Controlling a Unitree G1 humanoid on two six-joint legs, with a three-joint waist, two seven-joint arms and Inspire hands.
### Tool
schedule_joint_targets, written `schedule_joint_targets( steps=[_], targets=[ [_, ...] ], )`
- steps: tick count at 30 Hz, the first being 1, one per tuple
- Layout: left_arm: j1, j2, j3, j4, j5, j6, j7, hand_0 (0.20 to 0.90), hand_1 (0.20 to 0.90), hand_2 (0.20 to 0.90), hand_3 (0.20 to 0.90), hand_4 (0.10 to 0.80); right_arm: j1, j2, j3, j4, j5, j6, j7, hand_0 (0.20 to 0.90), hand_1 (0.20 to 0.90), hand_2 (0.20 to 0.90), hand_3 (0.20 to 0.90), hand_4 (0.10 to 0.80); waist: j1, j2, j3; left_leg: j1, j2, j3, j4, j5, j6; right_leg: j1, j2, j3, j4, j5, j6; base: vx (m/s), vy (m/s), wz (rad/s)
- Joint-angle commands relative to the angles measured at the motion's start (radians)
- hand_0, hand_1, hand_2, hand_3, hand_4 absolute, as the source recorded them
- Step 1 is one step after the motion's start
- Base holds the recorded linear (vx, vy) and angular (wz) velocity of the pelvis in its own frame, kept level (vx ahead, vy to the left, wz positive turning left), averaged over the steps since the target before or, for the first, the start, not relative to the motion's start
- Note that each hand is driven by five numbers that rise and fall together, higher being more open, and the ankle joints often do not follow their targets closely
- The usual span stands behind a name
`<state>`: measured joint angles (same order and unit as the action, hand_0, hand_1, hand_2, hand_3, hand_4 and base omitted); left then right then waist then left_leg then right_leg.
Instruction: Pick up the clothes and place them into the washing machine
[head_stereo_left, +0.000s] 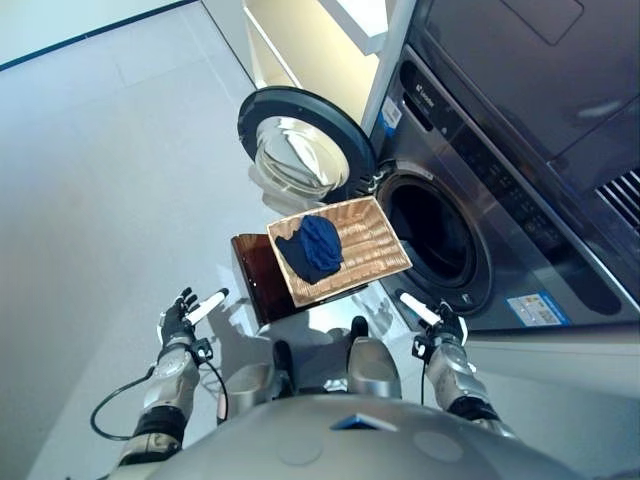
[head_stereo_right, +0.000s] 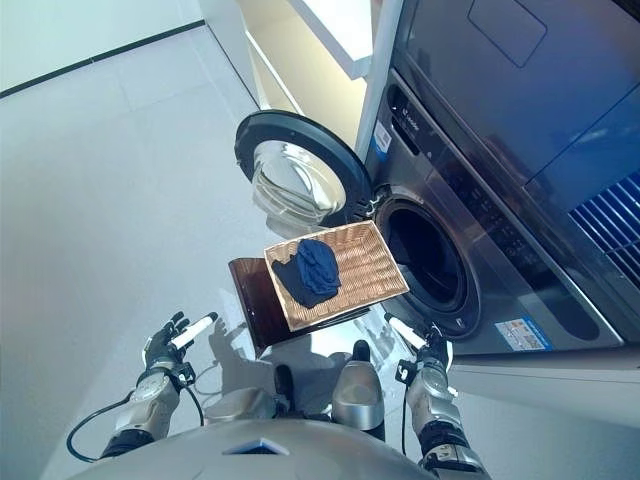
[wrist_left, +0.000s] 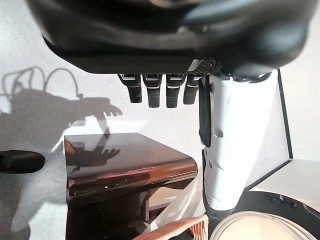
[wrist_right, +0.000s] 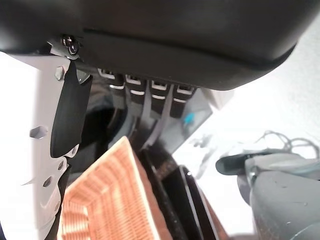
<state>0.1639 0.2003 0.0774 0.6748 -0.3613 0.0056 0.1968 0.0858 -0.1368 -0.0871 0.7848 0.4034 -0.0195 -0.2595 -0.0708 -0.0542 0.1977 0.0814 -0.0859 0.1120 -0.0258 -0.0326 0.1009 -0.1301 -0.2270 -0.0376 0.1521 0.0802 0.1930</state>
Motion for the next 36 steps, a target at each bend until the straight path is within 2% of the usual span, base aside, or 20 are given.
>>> schedule_joint_targets(
  steps=[1, 3, 7, 11, 12, 13, 18, 21, 22, 24, 27, 30, 32, 36],
  targets=[
    [-0.015, 0.031, 0.056, -0.107, 0.010, -0.054, 0.006, 0.900, 0.900, 0.900, 0.900, 0.800, -0.037, -0.043, -0.024, -0.094, 0.013, -0.041, -0.010, 0.900, 0.900, 0.900, 0.900, 0.800, -0.017, 0.001, -0.003, 0.014, -0.040, -0.048, 0.055, -0.107, -0.045, -0.143, 0.025, 0.071, -0.063, 0.261, 0.031, 0.051, -0.091, 0.06],
    [-0.021, 0.028, 0.053, -0.094, -0.001, -0.052, 0.010, 0.900, 0.900, 0.900, 0.900, 0.800, -0.036, -0.045, -0.021, -0.096, 0.013, -0.040, -0.012, 0.900, 0.900, 0.900, 0.900, 0.800, -0.020, 0.004, 0.004, 0.011, -0.029, -0.058, 0.059, -0.105, -0.046, -0.161, 0.045, 0.083, -0.026, 0.244, 0.028, 0.037, -0.095, 0.09],
    [-0.037, 0.017, 0.042, -0.050, -0.012, -0.054, 0.020, 0.900, 0.900, 0.900, 0.900, 0.800, -0.028, -0.046, -0.026, -0.090, 0.018, -0.046, -0.015, 0.900, 0.900, 0.900, 0.900, 0.800, -0.017, 0.005, -0.011, 0.020, 0.000, -0.072, 0.048, -0.109, -0.069, -0.124, 0.070, 0.047, -0.041, 0.141, 0.002, 0.086, -0.131, 0.10],
    [-0.052, 0.009, 0.020, -0.035, -0.034, -0.060, 0.024, 0.900, 0.900, 0.900, 0.900, 0.800, -0.038, -0.064, -0.029, -0.070, 0.009, -0.051, -0.027, 0.900, 0.900, 0.900, 0.900, 0.800, -0.023, 0.005, -0.028, 0.024, 0.036, -0.088, 0.051, -0.110, -0.091, -0.104, 0.095, 0.033, -0.041, 0.096, -0.012, 0.115, -0.130, 0.14],
    [-0.052, 0.009, 0.020, -0.035, -0.034, -0.060, 0.024, 0.900, 0.900, 0.900, 0.900, 0.800, -0.038, -0.064, -0.029, -0.070, 0.009, -0.051, -0.027, 0.900, 0.900, 0.900, 0.900, 0.800, -0.023, 0.006, -0.028, 0.024, 0.036, -0.088, 0.051, -0.110, -0.091, -0.104, 0.095, 0.033, -0.041, 0.096, -0.012, 0.106, -0.143, 0.23],
    [-0.076, 0.009, -0.009, -0.026, -0.030, -0.060, 0.026, 0.900, 0.900, 0.900, 0.900, 0.800, -0.044, -0.072, -0.025, -0.041, 0.007, -0.053, -0.034, 0.900, 0.900, 0.900, 0.900, 0.800, -0.028, 0.006, -0.036, 0.026, 0.051, -0.099, 0.049, -0.110, -0.099, -0.094, 0.106, 0.024, -0.040, 0.059, -0.020, 0.077, -0.102, 0.22],
    [-0.092, 0.005, -0.035, -0.044, -0.023, -0.059, 0.030, 0.900, 0.900, 0.900, 0.900, 0.800, -0.046, -0.075, -0.021, -0.039, 0.006, -0.054, -0.038, 0.900, 0.900, 0.900, 0.900, 0.800, -0.032, 0.011, -0.037, 0.031, 0.056, -0.108, 0.044, -0.108, -0.103, -0.085, 0.103, 0.010, -0.024, 0.042, -0.021, 0.053, -0.042, 0.12],
    [-0.094, 0.002, -0.050, -0.039, -0.011, -0.054, 0.023, 0.900, 0.900, 0.900, 0.900, 0.800, -0.037, -0.069, -0.028, -0.028, 0.005, -0.051, -0.040, 0.900, 0.900, 0.900, 0.900, 0.800, -0.040, 0.010, -0.046, 0.039, 0.053, -0.098, 0.043, -0.107, -0.107, -0.058, 0.080, -0.012, -0.028, 0.049, -0.013, 0.008, 0.038, 0.13],
    [-0.102, 0.002, -0.055, -0.044, -0.007, -0.053, 0.015, 0.900, 0.900, 0.900, 0.900, 0.800, -0.032, -0.066, -0.038, -0.030, 0.006, -0.048, -0.039, 0.900, 0.900, 0.900, 0.900, 0.800, -0.048, 0.012, -0.046, 0.034, 0.048, -0.071, 0.041, -0.099, -0.104, -0.053, 0.057, -0.033, -0.022, 0.061, -0.007, -0.046, 0.076, 0.27],
    [-0.100, 0.004, -0.051, -0.042, -0.001, -0.051, 0.009, 0.900, 0.900, 0.900, 0.900, 0.800, -0.031, -0.067, -0.039, -0.035, 0.005, -0.046, -0.037, 0.900, 0.900, 0.900, 0.900, 0.800, -0.052, 0.015, -0.047, 0.037, 0.039, -0.066, 0.037, -0.101, -0.099, -0.061, 0.052, -0.036, -0.013, 0.069, -0.004, -0.055, 0.101, 0.53],
    [-0.082, 0.008, -0.039, -0.042, 0.011, -0.049, 0.001, 0.900, 0.900, 0.900, 0.900, 0.800, -0.022, -0.060, -0.038, -0.050, -0.007, -0.038, -0.030, 0.900, 0.900, 0.900, 0.900, 0.800, -0.054, 0.014, -0.038, 0.046, 0.002, -0.059, 0.039, -0.110, -0.077, -0.093, 0.033, -0.007, 0.014, 0.118, 0.012, -0.079, 0.186, 0.10],
    [-0.070, 0.009, -0.029, -0.053, 0.017, -0.047, -0.007, 0.900, 0.900, 0.900, 0.900, 0.800, -0.012, -0.057, -0.041, -0.066, -0.012, -0.037, -0.026, 0.900, 0.900, 0.900, 0.900, 0.800, -0.057, 0.018, -0.028, 0.052, -0.012, -0.051, 0.032, -0.108, -0.063, -0.130, 0.016, 0.012, 0.069, 0.149, 0.017, -0.082, 0.181, -0.01],
    [-0.059, 0.014, -0.025, -0.056, 0.034, -0.043, -0.013, 0.900, 0.900, 0.900, 0.900, 0.800, -0.003, -0.053, -0.039, -0.071, -0.008, -0.039, -0.023, 0.900, 0.900, 0.900, 0.900, 0.800, -0.061, 0.017, -0.014, 0.067, -0.025, -0.043, 0.022, -0.106, -0.050, -0.160, 0.014, 0.047, 0.128, 0.193, 0.019, -0.060, 0.185, -0.14],
    [-0.054, 0.022, -0.013, -0.057, 0.045, -0.046, -0.019, 0.900, 0.900, 0.900, 0.900, 0.800, 0.006, -0.043, -0.043, -0.065, -0.008, -0.042, -0.020, 0.900, 0.900, 0.900, 0.900, 0.800, -0.068, 0.011, -0.006, 0.096, -0.044, -0.029, 0.001, -0.111, -0.048, -0.181, -0.004, 0.033, 0.084, 0.257, 0.024, 0.009, 0.077, -0.23]
  ],
)
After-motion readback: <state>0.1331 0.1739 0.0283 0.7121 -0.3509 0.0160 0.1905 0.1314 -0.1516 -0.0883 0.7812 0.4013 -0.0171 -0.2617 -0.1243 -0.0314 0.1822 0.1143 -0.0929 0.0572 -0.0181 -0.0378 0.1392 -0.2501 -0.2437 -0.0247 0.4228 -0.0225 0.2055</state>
